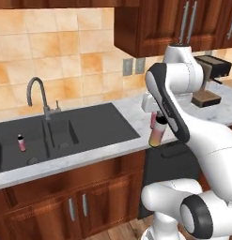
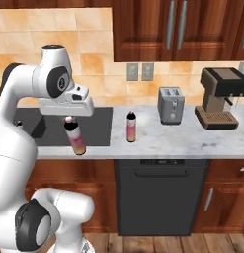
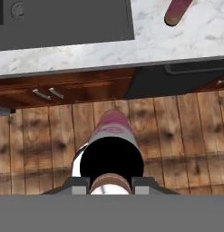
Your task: Place the large bottle from the dining counter next to the other large bottle outside the sink, and place the small bottle from the dining counter next to the other small bottle inside the sink.
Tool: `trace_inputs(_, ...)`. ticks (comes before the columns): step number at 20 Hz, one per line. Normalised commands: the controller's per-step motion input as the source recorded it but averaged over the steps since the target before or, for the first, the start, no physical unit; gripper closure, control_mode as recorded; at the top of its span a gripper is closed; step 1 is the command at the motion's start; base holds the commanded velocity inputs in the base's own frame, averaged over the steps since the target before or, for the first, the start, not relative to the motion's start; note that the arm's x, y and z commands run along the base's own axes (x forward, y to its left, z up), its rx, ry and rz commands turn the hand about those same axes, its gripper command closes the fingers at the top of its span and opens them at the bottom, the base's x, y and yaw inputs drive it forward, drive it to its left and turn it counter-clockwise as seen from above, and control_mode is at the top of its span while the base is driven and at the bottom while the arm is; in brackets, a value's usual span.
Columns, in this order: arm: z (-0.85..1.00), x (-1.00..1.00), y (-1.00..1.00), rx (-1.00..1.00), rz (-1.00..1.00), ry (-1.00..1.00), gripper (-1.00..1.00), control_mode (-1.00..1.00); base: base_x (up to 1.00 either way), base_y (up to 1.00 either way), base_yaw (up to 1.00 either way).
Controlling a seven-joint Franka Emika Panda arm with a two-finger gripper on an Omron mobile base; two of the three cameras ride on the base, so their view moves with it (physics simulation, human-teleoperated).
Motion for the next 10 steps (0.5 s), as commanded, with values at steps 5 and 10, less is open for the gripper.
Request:
trace_inputs(5,0.0,0.0,0.0,0.0,0.0,0.0,1.0,1.0,0.7,-0.41,0.0)
trace_inputs(10,0.0,0.0,0.0,0.0,0.0,0.0,1.0,1.0,0.21,-0.22,0.0)
